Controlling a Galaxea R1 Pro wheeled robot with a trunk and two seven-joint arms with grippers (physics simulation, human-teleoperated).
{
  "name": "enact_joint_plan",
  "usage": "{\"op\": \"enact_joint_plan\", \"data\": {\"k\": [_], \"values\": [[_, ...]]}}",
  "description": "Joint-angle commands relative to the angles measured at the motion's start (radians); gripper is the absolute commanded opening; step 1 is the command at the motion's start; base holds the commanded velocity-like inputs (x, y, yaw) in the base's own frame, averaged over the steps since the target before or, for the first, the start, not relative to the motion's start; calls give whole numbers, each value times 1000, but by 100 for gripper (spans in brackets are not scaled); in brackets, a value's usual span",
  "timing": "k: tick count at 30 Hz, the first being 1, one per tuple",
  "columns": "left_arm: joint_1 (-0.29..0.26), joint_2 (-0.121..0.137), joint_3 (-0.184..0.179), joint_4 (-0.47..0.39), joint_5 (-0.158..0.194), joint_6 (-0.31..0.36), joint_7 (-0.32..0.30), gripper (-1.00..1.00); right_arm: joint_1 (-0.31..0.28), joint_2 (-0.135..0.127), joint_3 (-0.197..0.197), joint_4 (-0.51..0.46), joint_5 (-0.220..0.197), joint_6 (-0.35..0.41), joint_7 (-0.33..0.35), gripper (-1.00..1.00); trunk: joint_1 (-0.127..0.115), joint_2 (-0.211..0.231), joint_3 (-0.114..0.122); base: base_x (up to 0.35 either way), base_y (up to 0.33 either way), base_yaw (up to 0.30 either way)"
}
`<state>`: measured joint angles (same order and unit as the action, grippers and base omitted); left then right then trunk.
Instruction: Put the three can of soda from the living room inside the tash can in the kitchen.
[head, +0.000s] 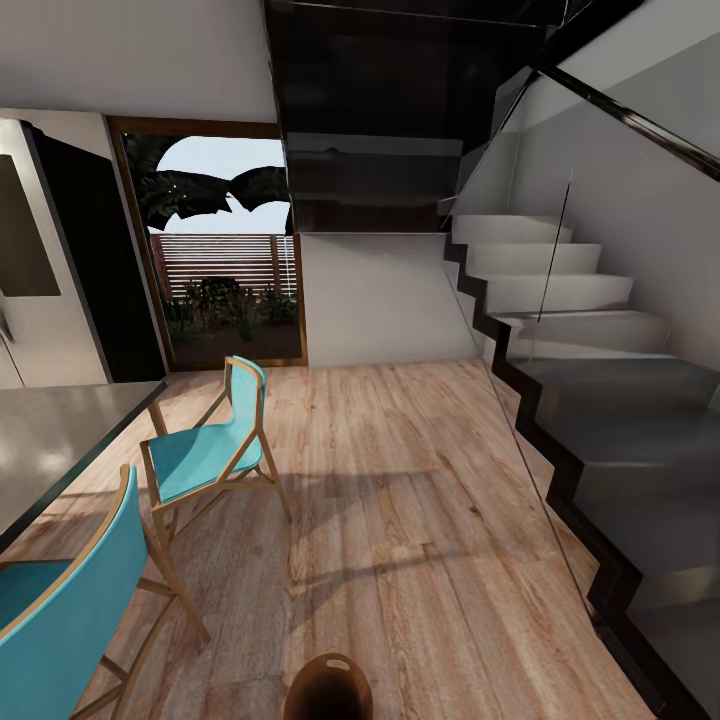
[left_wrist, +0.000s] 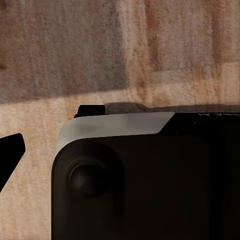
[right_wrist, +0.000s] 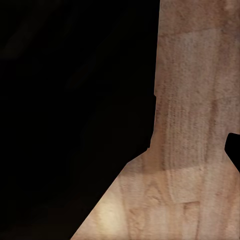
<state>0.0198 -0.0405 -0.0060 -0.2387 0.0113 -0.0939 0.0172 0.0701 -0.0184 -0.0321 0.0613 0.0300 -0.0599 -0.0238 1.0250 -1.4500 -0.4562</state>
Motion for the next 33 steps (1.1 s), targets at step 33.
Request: {"op": "enact_joint_plan", "data": {"k": [33], "values": [[0,0,0,0,0,0,0,100,0,0,0,0,0,0,0,100,0,0,0,0,0,0]]}}
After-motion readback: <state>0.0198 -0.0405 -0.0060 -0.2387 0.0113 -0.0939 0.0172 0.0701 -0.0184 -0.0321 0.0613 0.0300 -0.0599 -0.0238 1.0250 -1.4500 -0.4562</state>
